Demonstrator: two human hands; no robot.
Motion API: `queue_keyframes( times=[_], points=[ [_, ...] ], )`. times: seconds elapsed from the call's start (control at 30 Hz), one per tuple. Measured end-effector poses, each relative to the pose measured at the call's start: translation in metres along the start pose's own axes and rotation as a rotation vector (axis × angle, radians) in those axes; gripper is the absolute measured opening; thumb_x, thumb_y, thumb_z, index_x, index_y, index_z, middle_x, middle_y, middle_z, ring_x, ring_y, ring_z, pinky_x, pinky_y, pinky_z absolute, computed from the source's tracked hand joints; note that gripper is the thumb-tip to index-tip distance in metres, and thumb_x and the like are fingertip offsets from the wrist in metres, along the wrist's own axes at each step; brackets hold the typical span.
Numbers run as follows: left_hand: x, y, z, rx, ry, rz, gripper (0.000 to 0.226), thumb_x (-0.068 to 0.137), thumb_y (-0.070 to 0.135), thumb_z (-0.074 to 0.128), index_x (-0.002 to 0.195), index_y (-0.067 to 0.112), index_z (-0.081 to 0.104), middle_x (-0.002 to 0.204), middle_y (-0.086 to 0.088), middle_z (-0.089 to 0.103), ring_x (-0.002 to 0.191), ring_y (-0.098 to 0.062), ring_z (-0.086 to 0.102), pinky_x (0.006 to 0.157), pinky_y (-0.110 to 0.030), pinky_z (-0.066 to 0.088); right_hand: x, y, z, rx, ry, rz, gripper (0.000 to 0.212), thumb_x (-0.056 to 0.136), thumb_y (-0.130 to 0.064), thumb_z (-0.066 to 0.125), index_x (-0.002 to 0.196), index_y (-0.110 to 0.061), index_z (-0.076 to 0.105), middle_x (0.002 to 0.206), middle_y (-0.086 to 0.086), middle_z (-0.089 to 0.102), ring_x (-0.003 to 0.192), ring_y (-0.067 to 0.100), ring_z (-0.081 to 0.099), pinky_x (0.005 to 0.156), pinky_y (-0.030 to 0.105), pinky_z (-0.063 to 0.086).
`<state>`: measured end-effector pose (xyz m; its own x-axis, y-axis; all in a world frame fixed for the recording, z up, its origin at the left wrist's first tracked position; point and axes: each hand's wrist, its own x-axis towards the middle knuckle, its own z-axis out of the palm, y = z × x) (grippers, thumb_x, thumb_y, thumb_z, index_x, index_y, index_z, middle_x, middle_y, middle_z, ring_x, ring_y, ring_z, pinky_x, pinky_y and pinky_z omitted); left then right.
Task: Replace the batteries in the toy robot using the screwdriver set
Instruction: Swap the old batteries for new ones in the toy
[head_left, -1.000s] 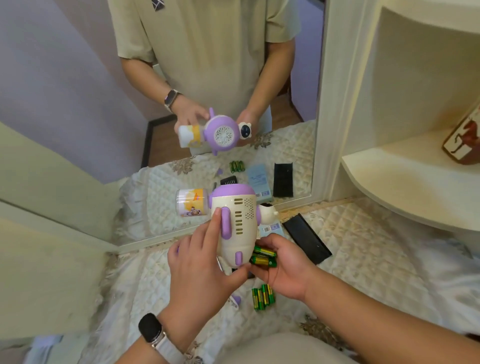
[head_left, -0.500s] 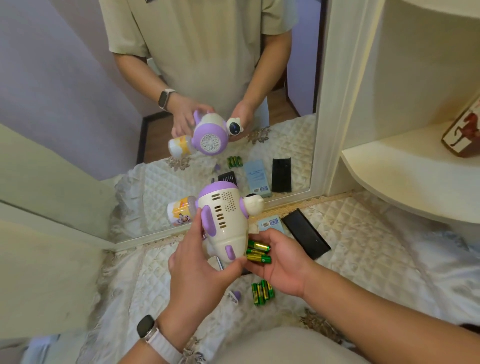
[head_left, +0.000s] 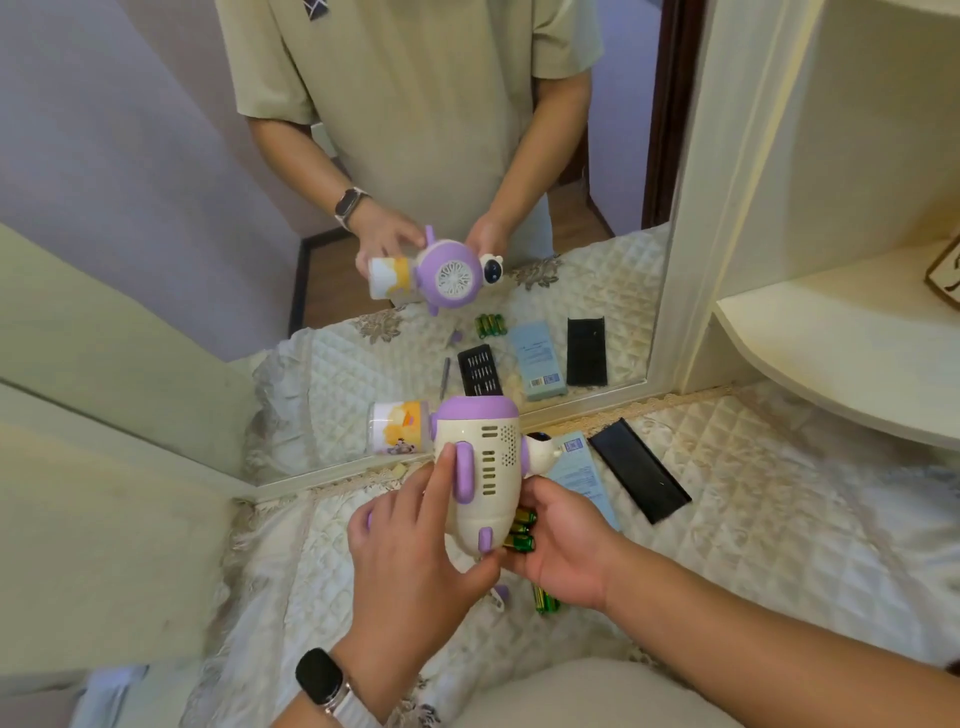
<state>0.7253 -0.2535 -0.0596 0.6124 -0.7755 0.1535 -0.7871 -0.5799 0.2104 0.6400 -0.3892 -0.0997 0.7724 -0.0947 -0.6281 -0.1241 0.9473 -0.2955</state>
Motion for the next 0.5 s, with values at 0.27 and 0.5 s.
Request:
queue_keyframes(
  times=[0.27, 0.5],
  points=[
    [-0.002, -0.01, -0.008, -0.042, 0.114, -0.045, 0.103, 0.06, 0.06, 0.067, 0.15, 0.032, 0.026, 0.122, 0.005, 0.062, 0.1, -0.017, 0.056, 0.091, -0.033, 0.027, 0.013, 0.007, 0.0, -0.001, 0.065, 0.011, 0.032, 0.092, -0.016, 0.054, 0.119, -0.002, 0.063, 0.105, 0.023, 0.068, 0.09, 0.032, 0.068, 0.073, 0.04, 0.057],
    [-0.004, -0.019, -0.005, -0.007, 0.044, -0.011, 0.104, 0.058, 0.059, 0.068, 0.152, 0.032, 0.032, 0.121, 0.012, 0.06, 0.096, -0.014, 0.059, 0.086, -0.038, 0.037, 0.01, 0.014, 0.004, 0.073, -0.055, 0.007, 0.031, 0.097, -0.017, 0.047, 0.117, -0.003, 0.065, 0.113, 0.024, 0.067, 0.095, 0.033, 0.067, 0.075, 0.041, 0.058]
  ],
)
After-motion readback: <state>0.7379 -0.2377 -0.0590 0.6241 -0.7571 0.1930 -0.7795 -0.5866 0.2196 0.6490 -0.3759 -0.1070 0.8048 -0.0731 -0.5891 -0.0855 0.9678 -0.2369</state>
